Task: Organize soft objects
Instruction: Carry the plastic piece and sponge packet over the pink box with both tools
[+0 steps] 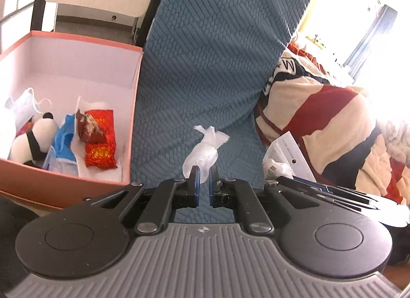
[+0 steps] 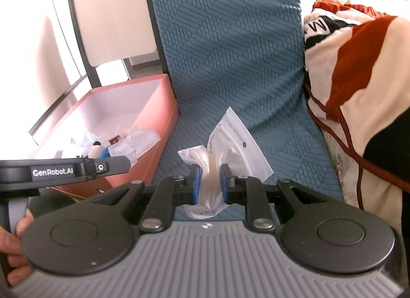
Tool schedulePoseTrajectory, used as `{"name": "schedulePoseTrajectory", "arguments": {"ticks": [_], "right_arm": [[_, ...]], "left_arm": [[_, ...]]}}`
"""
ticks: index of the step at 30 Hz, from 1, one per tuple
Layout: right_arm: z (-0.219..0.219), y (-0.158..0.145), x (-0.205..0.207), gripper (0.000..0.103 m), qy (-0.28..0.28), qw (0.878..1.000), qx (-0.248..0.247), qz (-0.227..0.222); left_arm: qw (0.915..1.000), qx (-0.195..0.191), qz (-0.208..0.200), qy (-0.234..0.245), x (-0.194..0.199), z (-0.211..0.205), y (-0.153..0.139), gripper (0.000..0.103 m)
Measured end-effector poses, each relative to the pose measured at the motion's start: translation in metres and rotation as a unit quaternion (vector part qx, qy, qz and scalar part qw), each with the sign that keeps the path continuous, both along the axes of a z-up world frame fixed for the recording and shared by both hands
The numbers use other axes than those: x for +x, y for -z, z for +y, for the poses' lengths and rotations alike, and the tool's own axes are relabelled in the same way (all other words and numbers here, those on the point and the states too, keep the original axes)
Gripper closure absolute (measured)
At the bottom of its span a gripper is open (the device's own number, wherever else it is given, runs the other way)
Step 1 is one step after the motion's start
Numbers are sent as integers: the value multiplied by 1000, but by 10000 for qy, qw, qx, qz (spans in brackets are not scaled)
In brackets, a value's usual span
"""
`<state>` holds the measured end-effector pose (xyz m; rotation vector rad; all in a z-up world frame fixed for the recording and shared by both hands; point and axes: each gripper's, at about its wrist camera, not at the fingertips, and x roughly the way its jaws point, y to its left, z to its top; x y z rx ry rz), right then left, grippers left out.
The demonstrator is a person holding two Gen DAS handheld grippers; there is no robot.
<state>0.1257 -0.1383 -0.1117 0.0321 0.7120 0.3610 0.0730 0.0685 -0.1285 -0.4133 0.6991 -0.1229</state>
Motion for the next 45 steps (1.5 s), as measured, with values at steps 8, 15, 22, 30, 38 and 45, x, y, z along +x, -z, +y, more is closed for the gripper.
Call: {"name": "schedulePoseTrajectory", "arguments": {"ticks": [8, 15, 22, 30, 38, 45], "right_arm": [[24, -20, -2, 82, -183, 9997, 35, -178], [58, -28, 0, 82, -551, 9983, 63, -198], [103, -33, -1, 82, -1013, 9948, 46, -95], [155, -37, 10, 82, -1438, 9896, 11, -31], [188, -17, 36, 82, -1496, 9885, -111, 196], [211, 4, 68, 82, -1531, 9872, -279, 363]], "left_arm": [[9994, -35, -259, -230, -10, 25, -26, 95], [9988, -59, -241, -427, -22, 56, -33, 95], [9976, -96, -179, -665, -37, 93, -35, 95], [9947, -50, -160, -1011, -52, 137, -35, 95], [9928, -175, 81, -1181, -33, 184, -16, 95], [9927, -35, 430, -1125, -3, 209, 0, 95]]}}
